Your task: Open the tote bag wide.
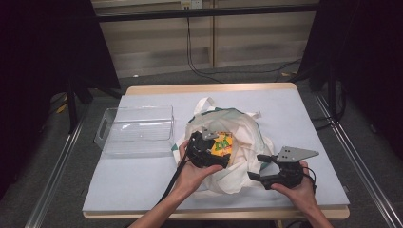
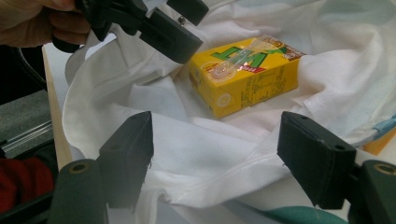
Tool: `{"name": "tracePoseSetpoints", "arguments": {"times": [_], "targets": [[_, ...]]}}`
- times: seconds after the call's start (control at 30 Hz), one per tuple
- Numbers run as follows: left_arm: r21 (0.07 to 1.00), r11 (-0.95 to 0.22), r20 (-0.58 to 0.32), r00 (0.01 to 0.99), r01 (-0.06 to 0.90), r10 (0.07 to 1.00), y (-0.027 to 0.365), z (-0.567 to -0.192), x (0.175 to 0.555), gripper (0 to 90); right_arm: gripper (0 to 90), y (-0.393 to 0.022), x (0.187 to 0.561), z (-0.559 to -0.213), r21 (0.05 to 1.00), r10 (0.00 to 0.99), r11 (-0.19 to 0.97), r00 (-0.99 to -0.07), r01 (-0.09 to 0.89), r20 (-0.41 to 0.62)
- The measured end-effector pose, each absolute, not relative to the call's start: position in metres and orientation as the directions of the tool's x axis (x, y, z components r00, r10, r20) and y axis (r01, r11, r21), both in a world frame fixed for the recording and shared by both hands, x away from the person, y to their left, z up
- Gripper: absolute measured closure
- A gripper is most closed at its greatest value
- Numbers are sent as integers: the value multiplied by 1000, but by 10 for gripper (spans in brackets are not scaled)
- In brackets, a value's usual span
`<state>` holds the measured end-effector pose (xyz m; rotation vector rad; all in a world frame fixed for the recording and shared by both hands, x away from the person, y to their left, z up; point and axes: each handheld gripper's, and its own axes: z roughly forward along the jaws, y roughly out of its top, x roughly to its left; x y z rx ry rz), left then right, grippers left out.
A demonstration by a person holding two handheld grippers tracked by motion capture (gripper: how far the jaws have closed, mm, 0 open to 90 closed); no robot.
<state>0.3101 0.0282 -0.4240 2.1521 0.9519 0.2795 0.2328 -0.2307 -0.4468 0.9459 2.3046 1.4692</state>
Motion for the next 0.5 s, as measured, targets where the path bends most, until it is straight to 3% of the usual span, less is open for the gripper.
{"name": "tracePoseSetpoints", "arguments": {"times": [0.17, 0.5], "targets": [[689, -445, -113, 691, 572, 714, 22, -438, 318, 34, 269, -232, 233, -447, 877, 637, 281, -759, 390, 134], [675, -474, -42, 671, 565, 740, 7, -447, 315, 38, 267, -231, 233, -448, 876, 636, 284, -760, 390, 132]]}}
